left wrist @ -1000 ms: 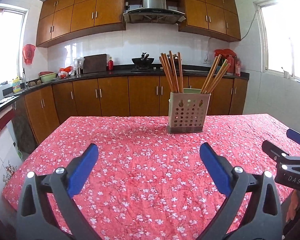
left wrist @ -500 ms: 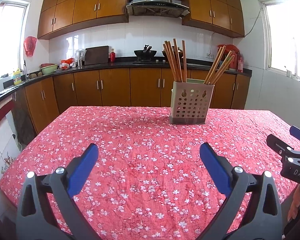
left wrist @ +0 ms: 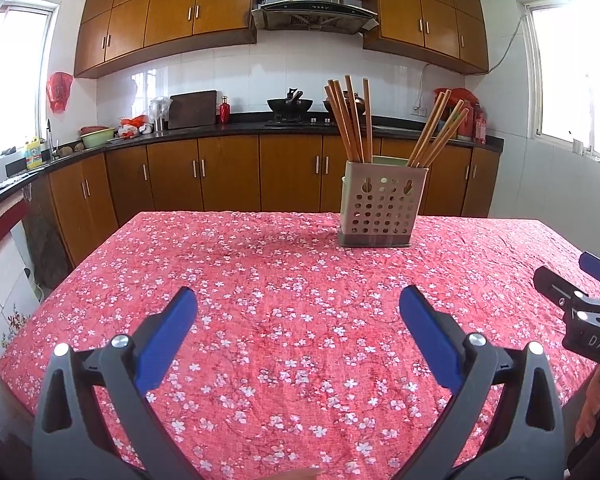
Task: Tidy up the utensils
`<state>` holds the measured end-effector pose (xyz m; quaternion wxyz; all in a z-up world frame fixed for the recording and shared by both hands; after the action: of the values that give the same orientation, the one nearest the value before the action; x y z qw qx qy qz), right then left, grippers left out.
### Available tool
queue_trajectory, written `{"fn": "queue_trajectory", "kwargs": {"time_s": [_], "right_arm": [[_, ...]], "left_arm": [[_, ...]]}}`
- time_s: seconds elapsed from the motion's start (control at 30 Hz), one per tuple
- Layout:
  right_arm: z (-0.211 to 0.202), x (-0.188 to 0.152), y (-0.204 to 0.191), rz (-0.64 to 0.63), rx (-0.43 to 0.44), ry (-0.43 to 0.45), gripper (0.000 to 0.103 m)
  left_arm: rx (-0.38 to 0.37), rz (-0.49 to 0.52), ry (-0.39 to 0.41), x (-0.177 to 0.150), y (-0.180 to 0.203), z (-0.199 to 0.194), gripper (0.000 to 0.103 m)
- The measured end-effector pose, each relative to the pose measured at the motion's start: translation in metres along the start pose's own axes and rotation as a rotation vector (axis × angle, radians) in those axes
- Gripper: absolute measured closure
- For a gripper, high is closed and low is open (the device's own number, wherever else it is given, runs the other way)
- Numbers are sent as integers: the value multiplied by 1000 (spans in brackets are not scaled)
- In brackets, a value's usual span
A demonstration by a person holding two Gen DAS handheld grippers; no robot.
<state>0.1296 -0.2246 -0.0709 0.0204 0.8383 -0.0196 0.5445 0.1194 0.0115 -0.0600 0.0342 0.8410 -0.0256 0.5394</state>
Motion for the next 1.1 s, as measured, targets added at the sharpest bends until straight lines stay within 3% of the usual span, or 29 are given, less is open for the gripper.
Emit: {"fn": "queue_trajectory", "kwargs": {"time_s": [1.1], "right_arm": [[1, 0, -2, 14, -4, -8, 2]], "left_arm": [[-2, 5, -3, 1, 3, 1, 4]]}}
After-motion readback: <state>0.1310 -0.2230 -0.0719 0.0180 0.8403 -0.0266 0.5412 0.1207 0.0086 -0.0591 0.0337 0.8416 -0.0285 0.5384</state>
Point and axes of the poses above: each gripper's, at about its wrist camera, not at the fingertips, and z roughly the way its jaws point, y to its right, x to its top, the point moved 9 cm from there along z, roughly the way its jaws point, and after that the axes turned 4 degrees about -x, right-handed, at the moved point
